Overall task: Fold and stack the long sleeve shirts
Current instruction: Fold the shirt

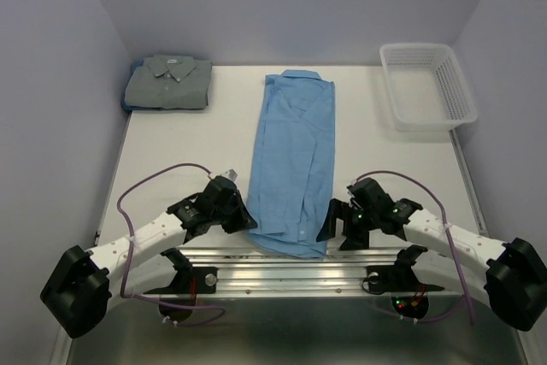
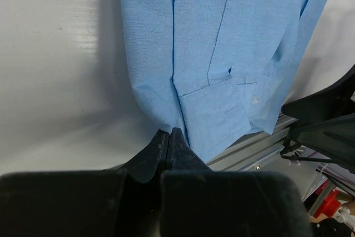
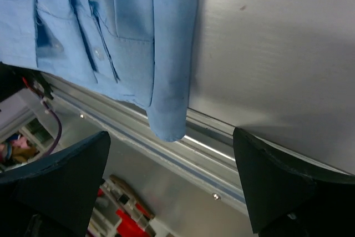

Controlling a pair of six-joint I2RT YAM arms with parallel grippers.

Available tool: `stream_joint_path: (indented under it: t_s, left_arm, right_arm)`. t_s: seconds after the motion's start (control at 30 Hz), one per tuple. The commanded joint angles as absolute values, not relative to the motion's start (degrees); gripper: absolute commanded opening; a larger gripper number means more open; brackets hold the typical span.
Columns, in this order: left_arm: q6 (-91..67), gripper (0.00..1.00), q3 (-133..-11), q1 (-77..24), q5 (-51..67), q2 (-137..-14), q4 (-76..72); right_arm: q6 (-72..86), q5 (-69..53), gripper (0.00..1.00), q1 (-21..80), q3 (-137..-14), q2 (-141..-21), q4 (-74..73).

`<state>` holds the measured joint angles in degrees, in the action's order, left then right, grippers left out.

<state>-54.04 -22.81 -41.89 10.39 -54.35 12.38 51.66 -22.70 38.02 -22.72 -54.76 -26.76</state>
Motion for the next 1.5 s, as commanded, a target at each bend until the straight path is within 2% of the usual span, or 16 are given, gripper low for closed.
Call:
stream_joint_path:
  t_s: [0.0, 0.1, 0.2, 0.23, 0.27, 0.3, 0.43, 0.63, 0.9, 1.13, 1.33, 1.47]
  left_arm:
    - [-52.8, 0.0, -22.7, -41.7, 11.3, -54.7, 11.2]
    - [-52.8, 0.0, -23.2, -41.7, 11.3, -54.9, 11.2]
    - [-53.0, 0.0, -23.6, -41.7, 11.7, -54.8, 11.3]
    - [-53.0, 0.0, -23.8, -41.7, 11.7, -54.8, 11.3]
    - [-53.2, 0.0, -24.0, -41.7, 11.3, -54.6, 11.5]
    - [-53.1, 0.0, -24.1, -41.7, 10.6, -54.4, 11.7]
    - [-53.3, 0.0, -27.1, -41.7, 9.6, -53.9, 12.0]
    - [-49.2, 0.0, -36.3, -39.9, 6.2, -56.9, 12.6]
    - [-41.1, 0.0, -54.4, -29.1, 6.8, -73.6, 7.2]
    - [-36.0, 0.0, -73.1, -23.9, 9.4, -90.2, 6.3]
    - [-31.3, 0.0, -87.2, -22.9, 13.1, -104.8, 9.9]
    - [-30.8, 0.0, -92.6, -22.3, 13.2, -110.4, 12.2]
  right_arm:
    - [53.5, -24.3, 0.97, 40.7, -23.0, -59.9, -20.5]
    - [53.5, -24.5, 0.91, 42.0, -23.3, -64.4, -16.5]
    - [53.8, -24.3, 0.65, 43.6, -24.8, -67.1, -13.5]
    - [53.5, -24.6, 0.47, 43.6, -25.2, -68.6, -12.8]
    - [53.5, -25.2, 0.39, 44.1, -25.9, -69.1, -12.4]
    - [53.6, -25.7, 0.22, 44.1, -26.1, -69.3, -11.6]
    - [51.9, -19.5, 0.03, 44.1, -30.5, -67.5, -15.5]
    - [45.2, -5.5, 0.01, 43.5, -44.5, -67.9, -22.3]
    - [35.3, 5.1, 0.01, 35.3, -62.1, -79.4, -23.6]
    - [30.7, 4.2, 0.01, 28.3, -76.6, -90.2, -22.1]
    - [29.6, 1.5, 0.01, 24.2, -81.2, -98.2, -20.8]
    - [30.7, -2.6, 0.01, 21.8, -82.4, -102.4, -19.1]
